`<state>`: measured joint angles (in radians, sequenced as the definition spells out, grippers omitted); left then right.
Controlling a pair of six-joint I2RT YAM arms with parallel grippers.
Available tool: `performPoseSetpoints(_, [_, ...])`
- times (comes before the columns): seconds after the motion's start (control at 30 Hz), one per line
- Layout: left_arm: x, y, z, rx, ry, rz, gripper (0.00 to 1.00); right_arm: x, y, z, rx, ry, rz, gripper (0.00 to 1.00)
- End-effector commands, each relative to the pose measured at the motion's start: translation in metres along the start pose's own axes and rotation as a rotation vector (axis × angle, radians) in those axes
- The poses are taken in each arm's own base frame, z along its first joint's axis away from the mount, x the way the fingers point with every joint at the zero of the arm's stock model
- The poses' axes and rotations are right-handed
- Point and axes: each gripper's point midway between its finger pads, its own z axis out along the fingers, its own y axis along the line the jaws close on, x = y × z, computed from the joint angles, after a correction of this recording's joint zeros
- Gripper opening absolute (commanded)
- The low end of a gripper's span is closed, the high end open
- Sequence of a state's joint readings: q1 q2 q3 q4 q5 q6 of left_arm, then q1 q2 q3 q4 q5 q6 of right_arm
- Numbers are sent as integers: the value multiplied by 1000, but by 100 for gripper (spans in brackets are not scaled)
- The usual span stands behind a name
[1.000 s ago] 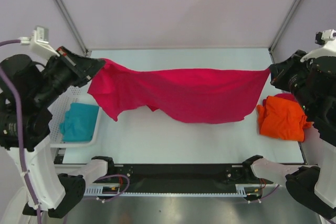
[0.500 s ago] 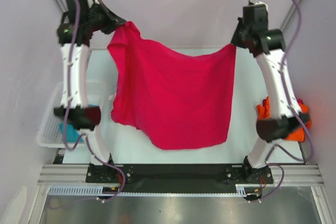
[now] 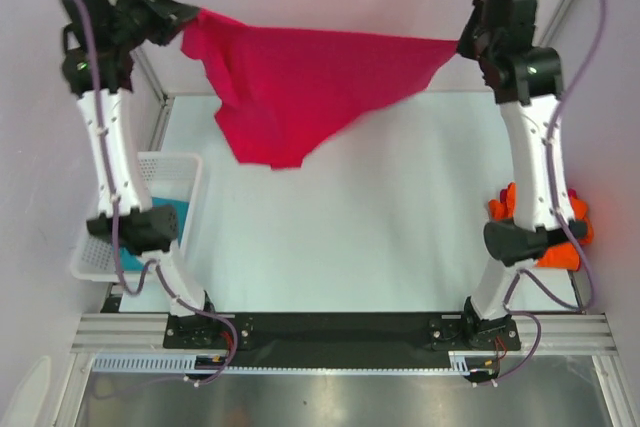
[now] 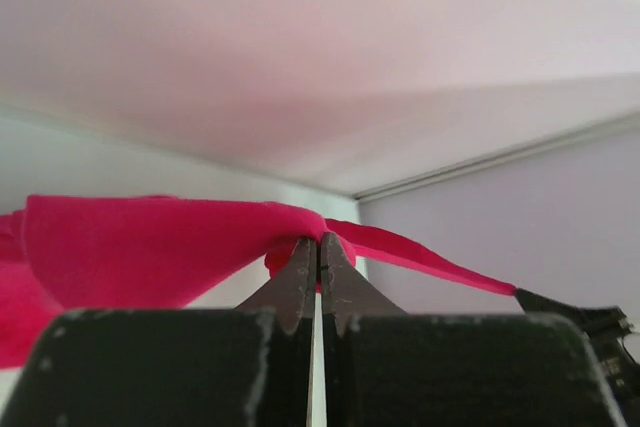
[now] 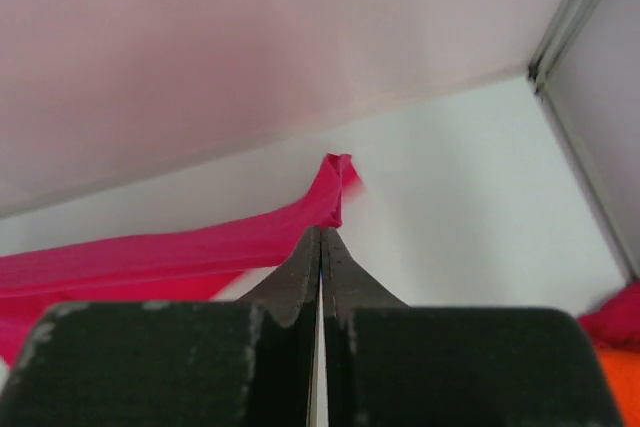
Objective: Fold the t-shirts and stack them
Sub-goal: Flatten out the tshirt
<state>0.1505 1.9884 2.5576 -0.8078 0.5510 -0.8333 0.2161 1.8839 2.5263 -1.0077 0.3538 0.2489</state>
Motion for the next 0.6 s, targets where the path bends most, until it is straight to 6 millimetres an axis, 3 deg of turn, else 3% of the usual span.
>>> performPoseSetpoints(0.0, [-4, -113, -114, 243, -135, 200, 0, -63, -24, -87, 17, -213, 42, 0])
performPoseSetpoints(0.07, [13, -98, -117, 207, -99, 213, 0, -40, -27, -88, 14, -145, 36, 0])
performPoseSetpoints(0.1, [30, -58, -97, 128, -36, 161, 0, 1, -26, -69, 21, -33, 3, 0])
performPoseSetpoints(0.17, [60, -12, -86, 39, 42, 121, 0, 34, -26, -61, 12, 40, 15, 0])
performPoseSetpoints(0.2, [70, -1, -83, 29, 61, 117, 0, 80, -29, -55, 5, 146, -7, 0])
performPoseSetpoints(0.27, [103, 35, -80, -20, 132, 79, 0, 114, -28, -53, -18, 198, 23, 0])
performPoseSetpoints(0.3, [112, 43, -79, -16, 148, 79, 0, 149, -32, -55, -28, 270, 17, 0])
performPoseSetpoints(0.33, [121, 50, -84, -25, 157, 84, 0, 168, -30, -54, -41, 304, 19, 0])
performPoseSetpoints(0.37, [143, 75, -82, -66, 206, 44, 0, 184, -32, -56, -36, 339, 23, 0])
performPoseSetpoints(0.4, [155, 82, -84, -69, 227, 31, 0, 193, -33, -62, -40, 351, 28, 0])
performPoseSetpoints(0.43, [163, 85, -91, -68, 230, 28, 0, 223, -37, -64, -28, 414, 7, 0])
performPoseSetpoints(0.47, [182, 103, -92, -95, 261, -1, 0, 232, -39, -68, -24, 430, 14, 0])
performPoseSetpoints(0.53, [196, 104, -103, -89, 267, 2, 0, 251, -43, -77, -20, 461, 6, 0])
performPoseSetpoints(0.57, [210, 115, -106, -108, 286, -20, 0, 255, -43, -81, -21, 467, 11, 0])
